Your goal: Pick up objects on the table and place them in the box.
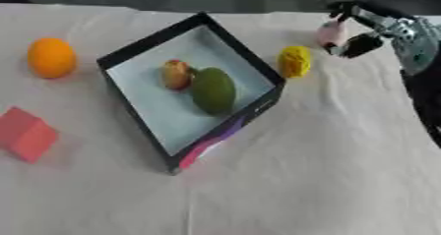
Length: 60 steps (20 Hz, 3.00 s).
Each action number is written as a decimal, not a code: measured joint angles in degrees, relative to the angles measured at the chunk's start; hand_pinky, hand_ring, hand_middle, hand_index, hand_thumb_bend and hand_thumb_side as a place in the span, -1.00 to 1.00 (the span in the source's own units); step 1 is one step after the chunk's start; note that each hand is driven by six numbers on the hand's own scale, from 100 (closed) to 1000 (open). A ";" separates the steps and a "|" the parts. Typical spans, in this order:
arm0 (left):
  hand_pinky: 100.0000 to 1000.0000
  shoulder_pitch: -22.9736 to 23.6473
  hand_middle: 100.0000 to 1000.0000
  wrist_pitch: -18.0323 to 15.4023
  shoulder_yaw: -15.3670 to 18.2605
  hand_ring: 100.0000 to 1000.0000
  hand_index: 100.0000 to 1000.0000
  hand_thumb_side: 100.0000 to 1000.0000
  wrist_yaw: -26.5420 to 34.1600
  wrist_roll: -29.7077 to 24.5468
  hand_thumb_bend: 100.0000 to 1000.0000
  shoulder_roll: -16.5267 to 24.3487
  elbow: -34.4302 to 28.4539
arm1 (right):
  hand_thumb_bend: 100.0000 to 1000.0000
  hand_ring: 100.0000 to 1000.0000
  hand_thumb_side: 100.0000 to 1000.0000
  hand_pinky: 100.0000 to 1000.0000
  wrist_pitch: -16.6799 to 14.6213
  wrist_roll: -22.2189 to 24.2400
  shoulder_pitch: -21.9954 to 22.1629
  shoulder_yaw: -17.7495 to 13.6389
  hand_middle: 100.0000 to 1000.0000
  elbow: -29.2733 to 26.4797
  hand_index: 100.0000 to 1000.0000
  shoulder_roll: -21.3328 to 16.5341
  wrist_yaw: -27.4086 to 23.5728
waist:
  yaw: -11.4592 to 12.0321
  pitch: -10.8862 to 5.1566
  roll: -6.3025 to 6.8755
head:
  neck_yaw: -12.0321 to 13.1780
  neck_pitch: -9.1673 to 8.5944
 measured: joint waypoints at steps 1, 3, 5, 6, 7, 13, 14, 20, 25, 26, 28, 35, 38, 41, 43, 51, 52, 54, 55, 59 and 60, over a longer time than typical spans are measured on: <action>0.78 -0.05 0.42 -0.02 -0.09 0.53 0.61 0.22 0.00 -0.05 -1.00 -0.01 0.00 | -0.51 0.70 -0.83 0.93 0.13 -0.29 0.00 -0.02 0.67 0.05 0.92 -0.07 0.15 | 0.16 0.13 0.00 | -0.04 -0.03; 0.78 -0.21 0.42 -0.04 -0.22 0.53 0.61 0.22 0.00 -0.19 -1.00 -0.02 0.00 | -0.50 0.71 -0.81 0.92 0.47 -0.89 -0.01 -0.15 0.67 0.13 0.92 -0.28 0.46 | 0.49 0.43 -0.01 | -0.07 -0.30; 0.78 -0.50 0.42 -0.04 -0.23 0.53 0.62 0.22 0.00 -0.35 -1.00 -0.02 0.00 | -0.52 0.70 -0.80 0.92 0.80 -1.58 -0.01 -0.38 0.67 0.24 0.92 -0.56 0.83 | 0.69 0.57 -0.01 | -0.12 -0.51; 0.78 -0.55 0.42 -0.03 -0.23 0.53 0.62 0.22 0.00 -0.46 -1.00 -0.02 0.00 | -0.52 0.70 -0.80 0.92 0.95 -1.90 -0.01 -0.40 0.66 0.24 0.91 -0.69 0.97 | 0.75 0.64 -0.01 | -0.17 -0.54; 0.78 -0.56 0.42 -0.03 -0.24 0.53 0.62 0.22 0.00 -0.52 -1.00 -0.02 0.00 | -0.52 0.70 -0.80 0.92 1.05 -2.25 -0.01 -0.44 0.66 0.25 0.91 -0.81 1.07 | 0.84 0.71 -0.01 | -0.25 -0.65; 0.78 -0.59 0.42 -0.15 -0.43 0.54 0.62 0.23 -0.04 -0.92 -1.00 -0.02 0.00 | -0.54 0.69 -0.91 0.92 1.59 -4.47 -0.31 -0.78 0.65 0.15 0.90 -1.11 0.79 | 1.07 1.06 -0.07 | -0.50 -1.03; 0.78 -0.59 0.42 -0.14 -0.53 0.55 0.62 0.23 -0.07 -0.97 -1.00 -0.02 0.00 | -0.55 0.69 -0.92 0.92 1.71 -4.85 -0.51 -0.90 0.65 -0.02 0.91 -1.33 0.48 | 1.08 1.14 -0.12 | -0.53 -1.03; 0.78 -0.64 0.42 -0.27 -0.57 0.56 0.62 0.23 -0.47 -1.33 -1.00 -0.03 0.00 | -0.58 0.70 -0.92 0.93 3.01 -6.05 -1.30 -1.43 0.66 -0.67 0.92 -2.70 -1.39 | 1.19 1.61 -0.26 | -0.60 -1.30; 0.78 -1.46 0.42 -0.32 -0.58 0.56 0.62 0.24 -0.47 -1.61 -1.00 -0.25 0.00 | -0.54 0.71 -0.83 0.92 4.33 -6.32 -1.02 -1.59 0.67 -0.66 0.92 -3.05 -0.95 | 1.92 2.42 -0.47 | -1.06 -2.04; 0.78 -1.62 0.42 -0.32 -0.58 0.56 0.62 0.24 -0.47 -1.71 -1.00 -0.31 0.00 | -0.54 0.71 -0.81 0.92 4.58 -6.47 -0.91 -1.72 0.67 -0.59 0.92 -3.07 -0.60 | 2.05 2.63 -0.59 | -1.11 -2.21; 0.78 -1.95 0.42 -0.29 -0.59 0.56 0.62 0.24 -0.47 -1.81 -1.00 -0.47 0.00 | -0.56 0.72 -0.79 0.92 5.08 -6.71 -0.72 -1.90 0.68 -0.39 0.92 -3.16 0.11 | 2.43 2.98 -0.85 | -1.21 -2.52; 0.78 -2.51 0.42 -0.38 -0.60 0.56 0.63 0.23 -0.42 -2.18 -1.00 -0.48 0.00 | -0.60 0.71 -0.76 0.92 6.30 -5.99 0.03 -2.48 0.66 1.38 0.92 -3.25 1.67 | 2.88 3.47 -0.90 | -1.27 -2.99; 0.78 -2.56 0.42 -0.39 -0.64 0.56 0.63 0.23 -0.41 -2.37 -1.00 -0.48 0.00 | -0.61 0.71 -0.74 0.91 6.60 -5.78 0.04 -2.58 0.65 1.70 0.92 -3.27 1.93 | 2.93 3.54 -0.90 | -1.27 -2.99; 0.78 -2.57 0.42 -0.48 -0.86 0.56 0.63 0.23 -0.41 -2.51 -1.00 -0.49 0.00 | -0.61 0.70 -0.69 0.89 7.17 -6.07 0.07 -2.82 0.61 2.03 0.91 -3.39 2.42 | 2.95 3.62 -0.90 | -1.23 -2.99; 0.78 -2.57 0.42 -0.46 -0.91 0.56 0.63 0.23 -0.41 -2.63 -1.00 -0.49 0.00 | -0.64 0.68 -0.67 0.87 7.62 -6.28 0.08 -2.83 0.58 2.24 0.90 -3.51 2.97 | 2.94 3.62 -0.90 | -1.19 -2.99; 0.78 -2.57 0.42 -0.46 -1.29 0.57 0.63 0.23 -0.41 -3.28 -1.00 -0.49 0.00 | -0.87 0.51 -0.76 0.72 9.04 -7.51 0.09 -3.15 0.34 2.69 0.73 -3.52 2.92 | 2.87 3.62 -0.90 | -1.15 -3.03; 0.78 -2.57 0.42 -0.45 -1.29 0.57 0.63 0.23 -0.41 -3.39 -1.00 -0.49 0.00 | -0.86 0.49 -0.76 0.72 9.01 -7.71 0.09 -3.15 0.31 2.69 0.70 -3.52 2.64 | 2.87 3.62 -0.90 | -1.15 -3.04; 0.78 -2.57 0.43 -0.51 -1.29 0.57 0.64 0.23 -0.40 -3.49 -1.00 -0.49 0.00 | -0.84 0.43 -0.78 0.68 8.92 -8.21 0.14 -3.15 0.23 2.69 0.64 -3.52 2.05 | 2.89 3.62 -0.90 | -1.15 -3.04; 0.78 -2.57 0.43 -0.53 -1.29 0.57 0.64 0.23 -0.37 -3.50 -1.00 -0.49 0.00 | -0.83 0.43 -0.78 0.68 8.84 -8.55 0.25 -3.14 0.23 2.69 0.63 -3.52 1.77 | 2.90 3.62 -0.90 | -1.15 -3.04; 0.78 -2.59 0.43 -0.53 -1.29 0.57 0.64 0.23 -0.03 -3.51 -1.00 -0.49 0.00 | -0.73 0.33 -0.77 0.61 8.40 -10.07 0.56 -3.13 0.14 2.69 0.56 -3.53 0.93 | 2.96 3.62 -1.12 | -1.15 -3.04; 0.78 -2.59 0.43 -0.53 -1.29 0.57 0.64 0.22 0.03 -3.51 -1.00 -0.49 0.00 | -0.72 0.32 -0.77 0.61 8.25 -10.47 0.58 -3.11 0.13 2.69 0.56 -3.53 0.79 | 2.99 3.62 -1.12 | -1.15 -3.04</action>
